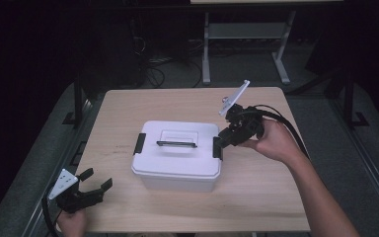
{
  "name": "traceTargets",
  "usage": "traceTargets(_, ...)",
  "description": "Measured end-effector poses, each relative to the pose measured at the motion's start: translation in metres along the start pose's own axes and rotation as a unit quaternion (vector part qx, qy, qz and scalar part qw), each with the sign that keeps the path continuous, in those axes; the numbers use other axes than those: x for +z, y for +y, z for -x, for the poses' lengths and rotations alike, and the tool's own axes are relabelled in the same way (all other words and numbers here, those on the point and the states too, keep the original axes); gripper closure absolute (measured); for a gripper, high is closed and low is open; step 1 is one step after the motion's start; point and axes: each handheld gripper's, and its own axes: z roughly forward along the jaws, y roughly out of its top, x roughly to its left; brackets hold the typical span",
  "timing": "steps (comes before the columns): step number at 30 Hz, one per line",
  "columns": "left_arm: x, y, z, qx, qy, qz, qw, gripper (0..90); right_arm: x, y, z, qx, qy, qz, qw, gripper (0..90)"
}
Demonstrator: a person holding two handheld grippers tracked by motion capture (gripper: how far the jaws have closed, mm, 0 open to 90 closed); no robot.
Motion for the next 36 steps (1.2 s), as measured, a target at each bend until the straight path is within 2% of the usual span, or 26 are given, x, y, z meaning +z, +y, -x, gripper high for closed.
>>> traceTargets(3,0.001,0.001,0.000,0.001,0.000,0.000,1.0000,13.0,-0.001,-0.005,0.001,0.005,-0.004,-0.009,0.9999,64.7)
traceTargets(6,0.002,0.002,0.001,0.001,-0.001,0.000,1.0000,13.0,-0.005,-0.008,0.001,0.009,-0.003,0.004,0.9999,64.6)
traceTargets(12,0.001,0.001,0.000,0.001,0.000,0.000,1.0000,13.0,-0.004,-0.018,0.003,0.015,-0.006,0.000,0.9999,63.8)
traceTargets(24,-0.001,0.000,0.000,0.004,0.002,-0.001,1.0000,13.0,-0.009,-0.020,0.003,0.017,-0.008,-0.001,0.9998,63.4)
traceTargets(28,-0.002,-0.001,0.000,-0.001,0.004,0.000,1.0000,13.0,-0.009,-0.027,0.006,0.025,-0.007,0.004,0.9996,62.7)
traceTargets(36,-0.002,-0.001,0.002,0.003,0.004,-0.003,1.0000,13.0,-0.009,-0.041,0.008,0.037,-0.005,0.007,0.9993,62.1)
